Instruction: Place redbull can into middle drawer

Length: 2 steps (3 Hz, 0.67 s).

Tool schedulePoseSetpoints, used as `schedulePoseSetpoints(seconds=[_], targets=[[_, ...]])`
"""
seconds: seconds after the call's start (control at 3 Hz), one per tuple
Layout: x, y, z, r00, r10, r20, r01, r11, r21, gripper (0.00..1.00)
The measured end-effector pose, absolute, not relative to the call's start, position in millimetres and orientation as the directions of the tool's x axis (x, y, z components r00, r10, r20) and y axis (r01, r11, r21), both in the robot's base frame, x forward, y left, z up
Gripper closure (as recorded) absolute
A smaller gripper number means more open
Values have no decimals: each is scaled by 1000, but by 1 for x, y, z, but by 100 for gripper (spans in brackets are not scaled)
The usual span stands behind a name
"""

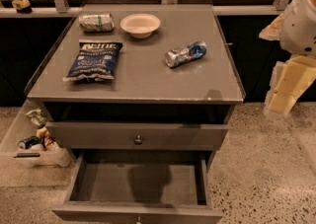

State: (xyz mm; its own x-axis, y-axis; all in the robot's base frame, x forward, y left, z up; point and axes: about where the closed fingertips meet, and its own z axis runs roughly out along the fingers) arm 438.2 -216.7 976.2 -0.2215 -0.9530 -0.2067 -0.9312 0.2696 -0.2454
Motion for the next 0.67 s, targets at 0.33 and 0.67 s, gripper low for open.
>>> schedulePoseSetpoints(seconds=[0.33, 0.67], targets=[[447, -216, 981, -212, -956, -204, -927, 263, -266, 0], [481, -216, 985, -185, -954, -234, -926, 249, -285, 0]])
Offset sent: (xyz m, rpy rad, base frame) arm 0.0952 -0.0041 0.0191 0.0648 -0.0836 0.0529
